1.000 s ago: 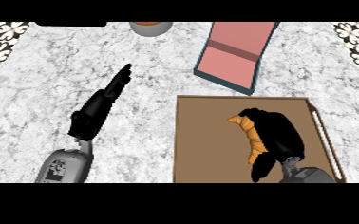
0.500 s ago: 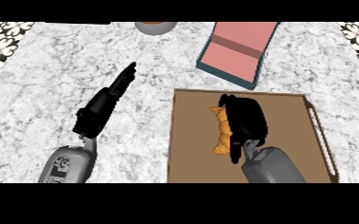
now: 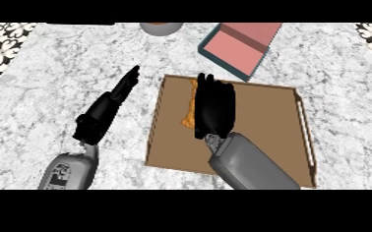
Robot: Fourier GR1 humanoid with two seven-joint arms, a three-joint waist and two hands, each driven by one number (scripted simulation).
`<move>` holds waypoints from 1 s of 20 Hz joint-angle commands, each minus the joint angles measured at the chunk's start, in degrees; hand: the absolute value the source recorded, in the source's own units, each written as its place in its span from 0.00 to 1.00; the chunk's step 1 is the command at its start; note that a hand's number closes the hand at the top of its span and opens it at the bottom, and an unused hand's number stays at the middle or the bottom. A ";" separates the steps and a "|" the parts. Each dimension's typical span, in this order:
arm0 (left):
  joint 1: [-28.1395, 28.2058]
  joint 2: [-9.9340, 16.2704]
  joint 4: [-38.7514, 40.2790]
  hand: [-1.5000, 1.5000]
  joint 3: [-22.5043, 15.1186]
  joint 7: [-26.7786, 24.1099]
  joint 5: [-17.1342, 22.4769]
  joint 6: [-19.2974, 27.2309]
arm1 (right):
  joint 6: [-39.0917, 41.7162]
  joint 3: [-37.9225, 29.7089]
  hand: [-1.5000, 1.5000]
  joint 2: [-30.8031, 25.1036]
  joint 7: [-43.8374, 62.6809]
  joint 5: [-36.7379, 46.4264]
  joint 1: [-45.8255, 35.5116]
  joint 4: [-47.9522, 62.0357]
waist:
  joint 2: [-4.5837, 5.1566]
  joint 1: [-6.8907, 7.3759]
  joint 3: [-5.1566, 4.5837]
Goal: Pick the croissant from the tray and place it in the cardboard box
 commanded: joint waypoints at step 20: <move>-0.22 0.00 2.64 0.50 1.22 -1.80 -1.18 0.23 | 7.77 -3.06 1.00 0.64 22.70 -1.54 -24.13 -18.00 | -0.25 -1.51 0.01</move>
